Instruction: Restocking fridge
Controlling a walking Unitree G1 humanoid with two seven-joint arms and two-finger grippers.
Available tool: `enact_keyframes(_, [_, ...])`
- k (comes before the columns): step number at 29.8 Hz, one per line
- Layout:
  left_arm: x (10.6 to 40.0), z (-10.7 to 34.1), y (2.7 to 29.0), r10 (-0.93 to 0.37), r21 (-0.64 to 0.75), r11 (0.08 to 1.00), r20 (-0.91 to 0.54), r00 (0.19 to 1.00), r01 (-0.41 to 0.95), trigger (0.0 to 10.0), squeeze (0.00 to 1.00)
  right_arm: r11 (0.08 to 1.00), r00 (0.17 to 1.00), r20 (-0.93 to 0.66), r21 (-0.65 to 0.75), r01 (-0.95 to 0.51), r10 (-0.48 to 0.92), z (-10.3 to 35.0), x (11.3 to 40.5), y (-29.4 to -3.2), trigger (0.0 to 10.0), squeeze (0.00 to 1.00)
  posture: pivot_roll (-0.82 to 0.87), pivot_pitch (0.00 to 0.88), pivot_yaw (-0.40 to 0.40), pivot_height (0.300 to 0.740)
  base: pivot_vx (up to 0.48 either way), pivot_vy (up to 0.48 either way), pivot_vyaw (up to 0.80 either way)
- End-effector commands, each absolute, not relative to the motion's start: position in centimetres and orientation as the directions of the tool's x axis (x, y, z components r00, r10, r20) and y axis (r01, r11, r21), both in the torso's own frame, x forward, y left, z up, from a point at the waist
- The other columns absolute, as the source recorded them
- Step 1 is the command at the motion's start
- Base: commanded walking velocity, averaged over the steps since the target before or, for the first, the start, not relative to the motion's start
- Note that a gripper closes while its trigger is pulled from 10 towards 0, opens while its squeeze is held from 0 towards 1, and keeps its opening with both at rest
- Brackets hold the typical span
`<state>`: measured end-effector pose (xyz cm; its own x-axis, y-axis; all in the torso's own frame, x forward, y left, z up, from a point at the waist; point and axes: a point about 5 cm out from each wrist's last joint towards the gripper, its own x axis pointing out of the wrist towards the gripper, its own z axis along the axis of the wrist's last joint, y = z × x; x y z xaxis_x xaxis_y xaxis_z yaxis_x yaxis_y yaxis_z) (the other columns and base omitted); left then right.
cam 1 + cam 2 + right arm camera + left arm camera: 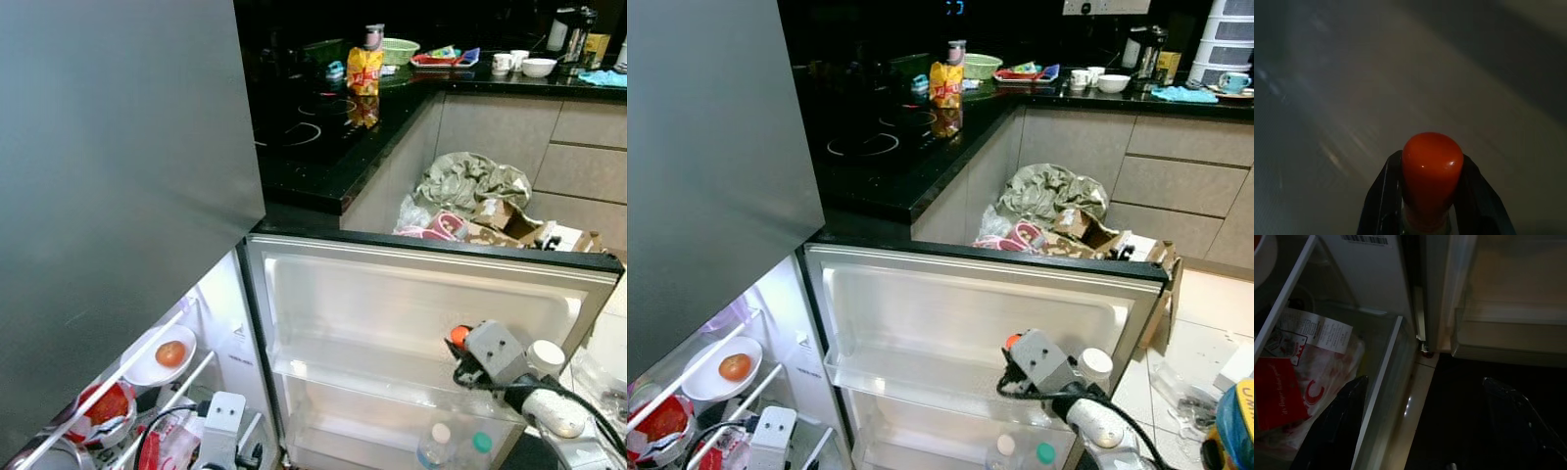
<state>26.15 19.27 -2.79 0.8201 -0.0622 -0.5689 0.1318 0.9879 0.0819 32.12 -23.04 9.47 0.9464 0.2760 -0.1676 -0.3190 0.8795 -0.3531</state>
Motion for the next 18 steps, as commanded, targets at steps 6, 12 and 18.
enact_keyframes(6, [26.1, -2.7, 20.0, -0.054, 0.103, 0.985, -0.573, 0.818, 0.137, 10.0, 0.0, 0.96, 0.954, -0.248, -0.178, -0.216, 0.169, 7.5, 31.6, -24.7, 10.0, 0.0, -0.11, 0.05, 0.062, 0.74, 0.0, 0.0, 0.0])
enact_keyframes(12, [26.1, -2.7, 20.0, -0.055, 0.103, 0.985, -0.574, 0.817, 0.138, 10.0, 0.0, 0.969, 0.932, -0.314, -0.103, -0.224, 0.182, 6.7, 31.5, -24.6, 10.0, 0.0, -0.11, 0.049, 0.061, 0.74, 0.0, 0.0, 0.0])
enact_keyframes(18, [26.1, -2.7, 19.9, -0.058, 0.098, 0.985, -0.574, 0.817, 0.139, 10.0, 0.0, 0.972, 0.893, -0.399, -0.016, -0.235, 0.209, 5.6, 31.1, -24.3, 10.0, 0.0, -0.11, 0.052, 0.059, 0.74, 0.0, 0.0, 0.0])
